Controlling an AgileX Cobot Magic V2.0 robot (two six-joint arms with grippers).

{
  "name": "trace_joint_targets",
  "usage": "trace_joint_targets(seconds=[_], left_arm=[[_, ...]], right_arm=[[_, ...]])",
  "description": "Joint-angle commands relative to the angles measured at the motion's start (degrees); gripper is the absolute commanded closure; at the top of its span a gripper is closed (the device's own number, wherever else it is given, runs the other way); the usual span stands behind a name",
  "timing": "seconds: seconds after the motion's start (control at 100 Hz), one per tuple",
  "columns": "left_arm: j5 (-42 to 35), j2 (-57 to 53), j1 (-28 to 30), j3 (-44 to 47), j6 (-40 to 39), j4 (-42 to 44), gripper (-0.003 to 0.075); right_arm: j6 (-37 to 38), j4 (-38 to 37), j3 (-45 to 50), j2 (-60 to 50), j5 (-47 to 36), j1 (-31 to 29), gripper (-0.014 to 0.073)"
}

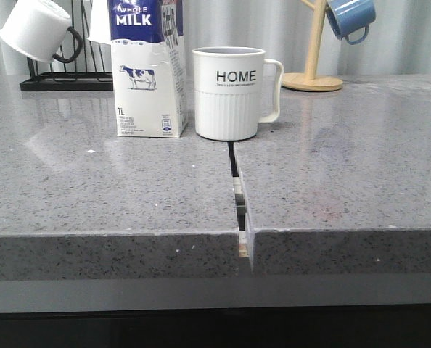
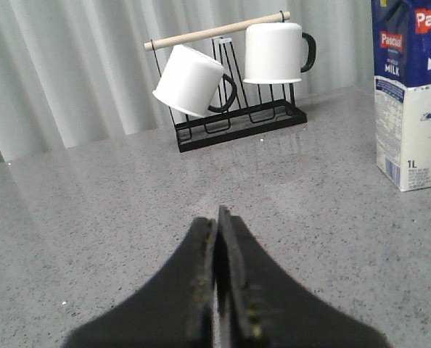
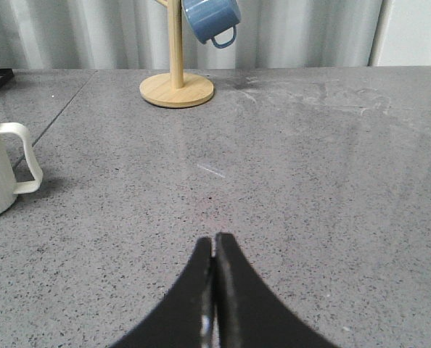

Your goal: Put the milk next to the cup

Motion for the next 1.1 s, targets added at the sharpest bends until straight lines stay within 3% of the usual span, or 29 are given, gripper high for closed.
trace_joint_targets(seconds=[0.0,0.22,0.52,1.09], left_arm=[[-4.2,-2.0,0.2,0.7,-0.7,2.0,0.0741],[-4.6,-7.9,3.2,6.4,-2.4,0.9,0.0741],[-8.2,-11.1,6.4,12.6,-11.3,2.0,0.0741],[-8.6,-11.1,6.5,13.2,-11.3,3.2,0.0741]], right_arm=[[-0.1,-0.3,-1.5,0.2,-4.3,-0.2,0.0715],[-0.1,-0.3,-1.5,0.2,-4.3,-0.2,0.0715],[-0.1,-0.3,-1.5,0.3,-4.3,-0.2,0.0715],[-0.1,-0.3,-1.5,0.3,-4.3,-0.2,0.0715]])
